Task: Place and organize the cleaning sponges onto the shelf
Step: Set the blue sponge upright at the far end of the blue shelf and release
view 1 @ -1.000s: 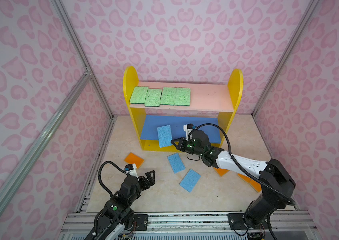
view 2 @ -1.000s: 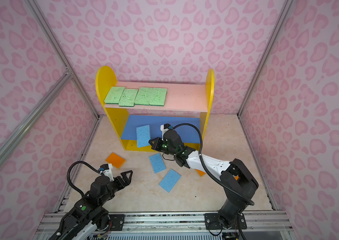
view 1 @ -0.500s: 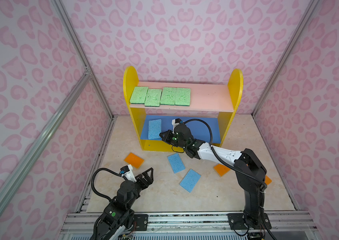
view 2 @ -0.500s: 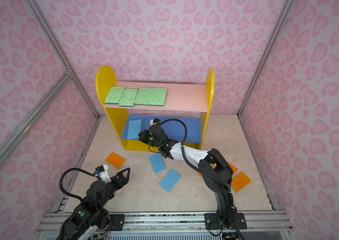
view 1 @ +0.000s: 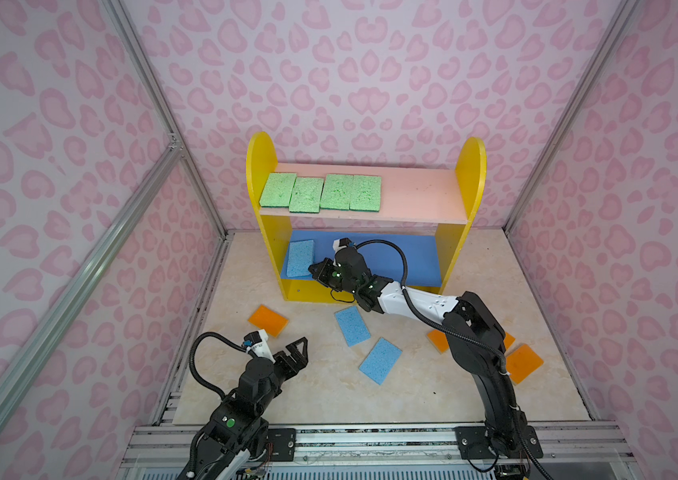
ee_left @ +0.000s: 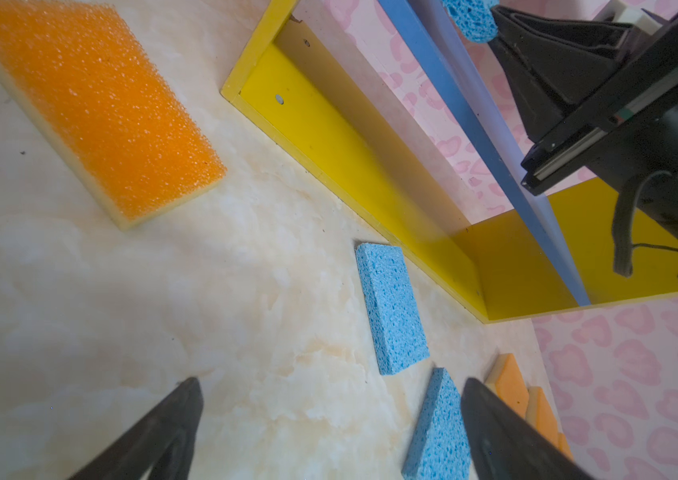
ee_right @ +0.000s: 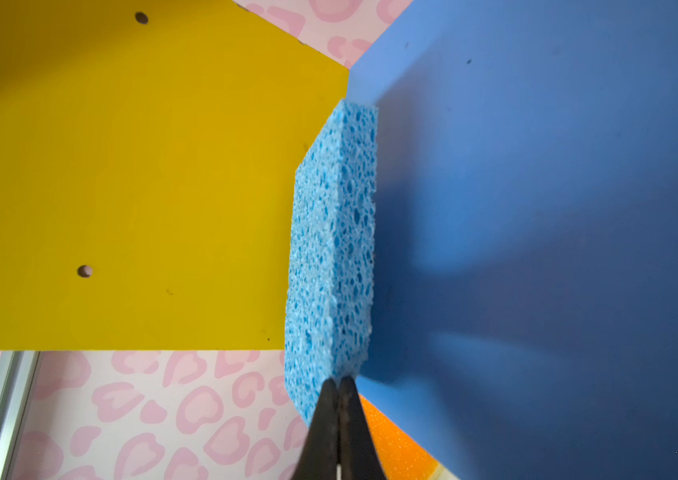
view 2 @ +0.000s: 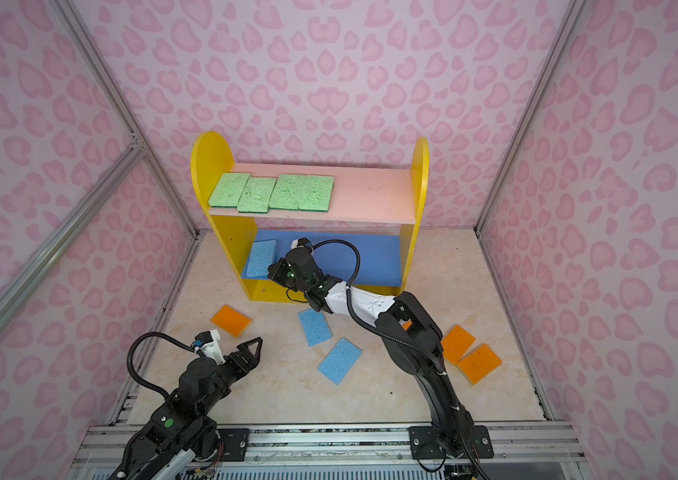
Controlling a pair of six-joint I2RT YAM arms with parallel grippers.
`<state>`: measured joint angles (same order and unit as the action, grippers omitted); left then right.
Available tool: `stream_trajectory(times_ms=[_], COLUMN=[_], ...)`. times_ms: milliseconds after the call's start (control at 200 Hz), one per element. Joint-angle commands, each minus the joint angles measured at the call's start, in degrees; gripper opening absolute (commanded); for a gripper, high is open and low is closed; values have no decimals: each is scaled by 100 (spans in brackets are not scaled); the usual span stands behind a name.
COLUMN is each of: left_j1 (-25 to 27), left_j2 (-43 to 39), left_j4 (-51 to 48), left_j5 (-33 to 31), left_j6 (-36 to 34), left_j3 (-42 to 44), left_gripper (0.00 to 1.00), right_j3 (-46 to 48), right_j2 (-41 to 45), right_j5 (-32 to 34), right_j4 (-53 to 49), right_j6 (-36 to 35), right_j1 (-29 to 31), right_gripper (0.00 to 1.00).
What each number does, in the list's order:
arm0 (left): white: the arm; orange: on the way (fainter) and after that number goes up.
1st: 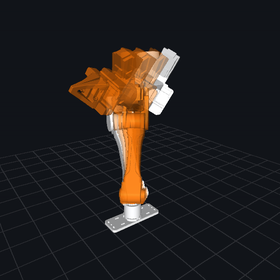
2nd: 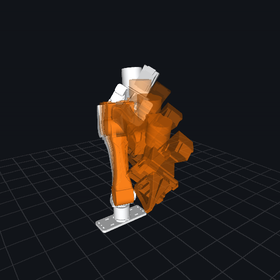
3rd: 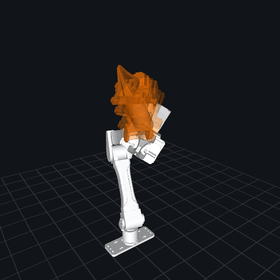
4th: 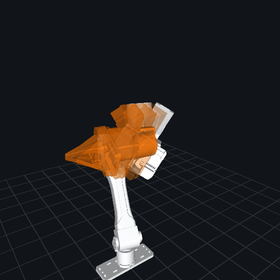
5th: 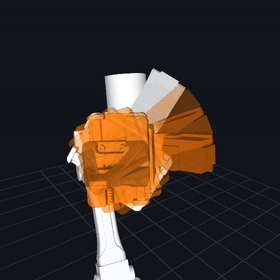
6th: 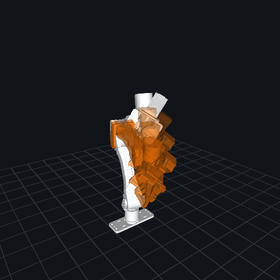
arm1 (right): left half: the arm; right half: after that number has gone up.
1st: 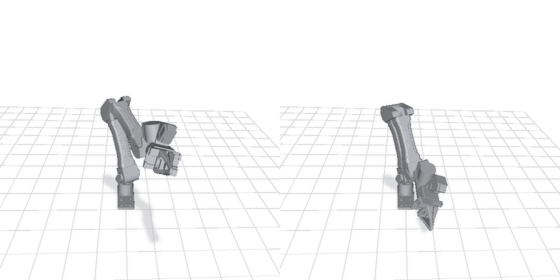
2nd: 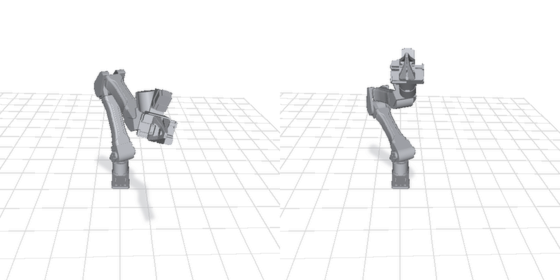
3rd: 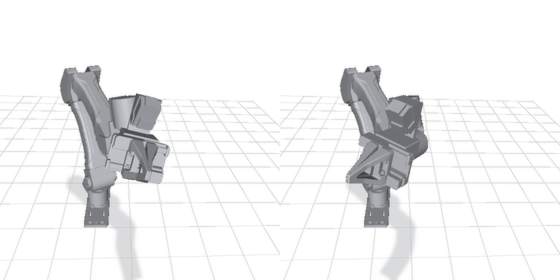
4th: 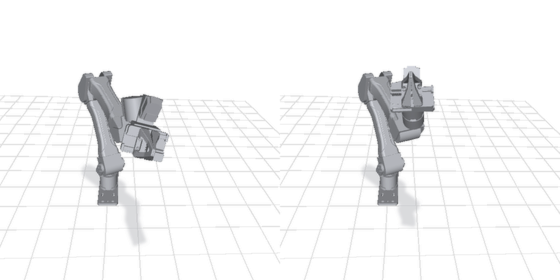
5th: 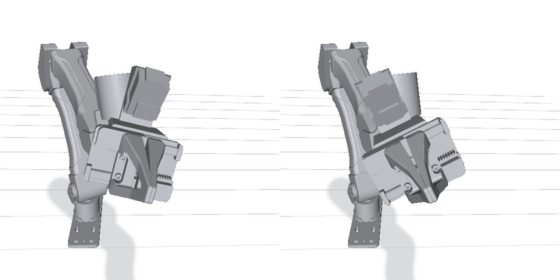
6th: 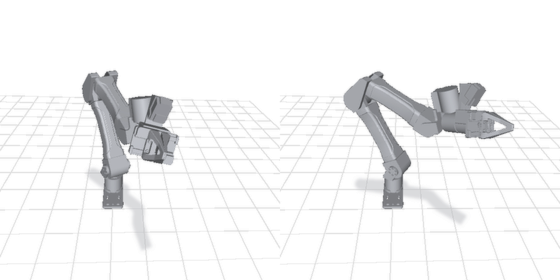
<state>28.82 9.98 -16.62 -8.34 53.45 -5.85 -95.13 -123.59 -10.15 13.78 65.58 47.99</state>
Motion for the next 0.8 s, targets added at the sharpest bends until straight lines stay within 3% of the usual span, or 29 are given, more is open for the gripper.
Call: stream_trajectory(times_ms=[0, 375, 595, 800], left_j1=[-8, -8, -12, -8], left_j2=[15, -20, -12, 118], left_j4=[-739, -793, -777, -688], left_j5=[-32, -47, 45, 148], left_j6=[-1, 29, -33, -182], left_j3=[172, 172, 160, 64], left_gripper=[98, 98, 97, 96], right_j3=[-150, -484, -460, -278], right_j2=[-158, -464, -525, -328], right_j5=[-31, -169, -313, -264], right_j4=[80, 109, 309, 241], right_j6=[49, 77, 89, -12], right_j1=[13, 18, 18, 7], right_gripper=[0, 4, 31, 44])
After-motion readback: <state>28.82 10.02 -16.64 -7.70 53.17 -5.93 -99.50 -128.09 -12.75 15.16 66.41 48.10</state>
